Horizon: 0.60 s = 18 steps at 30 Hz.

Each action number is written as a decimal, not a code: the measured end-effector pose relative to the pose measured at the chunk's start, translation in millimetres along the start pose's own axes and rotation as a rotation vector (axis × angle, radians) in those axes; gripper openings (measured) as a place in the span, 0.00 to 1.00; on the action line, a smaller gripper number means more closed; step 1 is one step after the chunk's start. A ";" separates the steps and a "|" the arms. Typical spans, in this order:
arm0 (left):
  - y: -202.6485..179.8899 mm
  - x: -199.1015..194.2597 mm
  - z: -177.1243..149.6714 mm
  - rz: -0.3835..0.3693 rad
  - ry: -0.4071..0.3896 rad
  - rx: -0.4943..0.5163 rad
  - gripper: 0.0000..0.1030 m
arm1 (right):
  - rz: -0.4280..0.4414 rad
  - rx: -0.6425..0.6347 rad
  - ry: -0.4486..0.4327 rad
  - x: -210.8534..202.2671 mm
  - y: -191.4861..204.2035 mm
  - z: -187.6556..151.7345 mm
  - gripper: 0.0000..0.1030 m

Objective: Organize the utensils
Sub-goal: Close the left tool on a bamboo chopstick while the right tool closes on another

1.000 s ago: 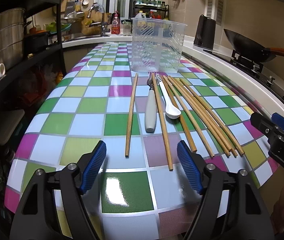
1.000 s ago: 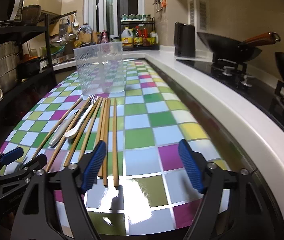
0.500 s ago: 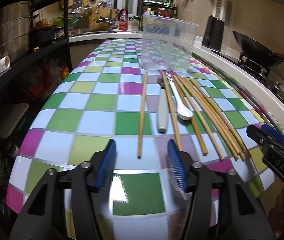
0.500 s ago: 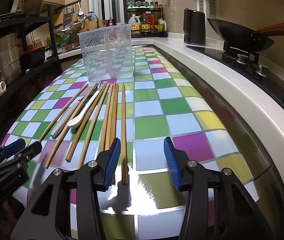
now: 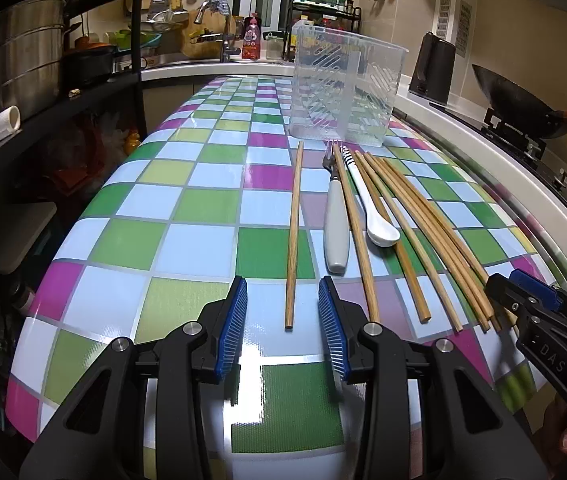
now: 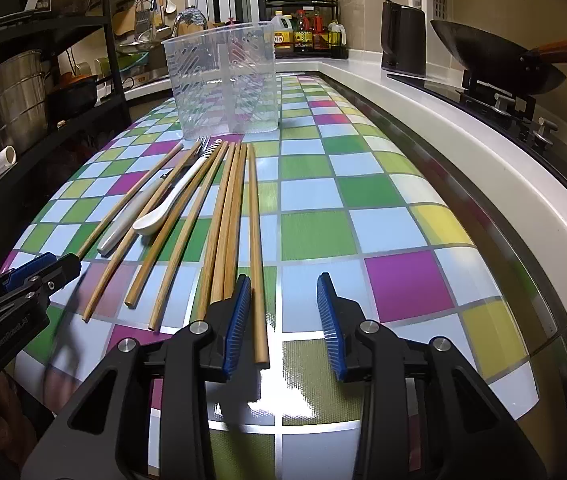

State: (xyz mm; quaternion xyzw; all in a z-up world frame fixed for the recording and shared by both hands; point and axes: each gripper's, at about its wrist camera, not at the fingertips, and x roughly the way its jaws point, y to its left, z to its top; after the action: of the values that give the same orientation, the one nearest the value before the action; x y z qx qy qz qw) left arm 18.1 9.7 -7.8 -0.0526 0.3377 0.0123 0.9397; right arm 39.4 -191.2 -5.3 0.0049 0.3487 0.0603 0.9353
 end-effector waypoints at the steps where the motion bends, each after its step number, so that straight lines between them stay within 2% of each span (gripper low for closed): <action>1: -0.6 1.5 0.3 0.007 0.002 0.005 0.36 | 0.000 -0.002 0.003 0.5 -0.1 -0.2 0.30; 4: -3.0 2.7 0.2 0.024 -0.001 0.028 0.36 | -0.001 -0.016 0.003 0.9 1.6 -0.4 0.27; 10: -7.6 4.8 1.1 0.052 -0.005 0.075 0.34 | 0.018 -0.040 -0.001 1.3 6.2 -1.4 0.09; 13: -9.5 5.2 2.5 0.051 -0.004 0.095 0.21 | 0.012 -0.061 -0.011 0.1 11.1 -2.9 0.06; 14: -10.2 5.4 2.9 0.052 -0.003 0.102 0.08 | 0.006 -0.059 -0.015 -0.3 11.2 -3.4 0.06; 18: -6.9 3.7 3.3 0.066 -0.003 0.094 0.05 | -0.013 -0.030 -0.025 -1.4 4.6 -4.5 0.06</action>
State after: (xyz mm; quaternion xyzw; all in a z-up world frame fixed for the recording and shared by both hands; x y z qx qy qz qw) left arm 23.4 3.2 -7.0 0.0030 0.3380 0.0276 0.9407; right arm 34.9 -186.9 -7.5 -0.0106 0.3362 0.0591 0.9399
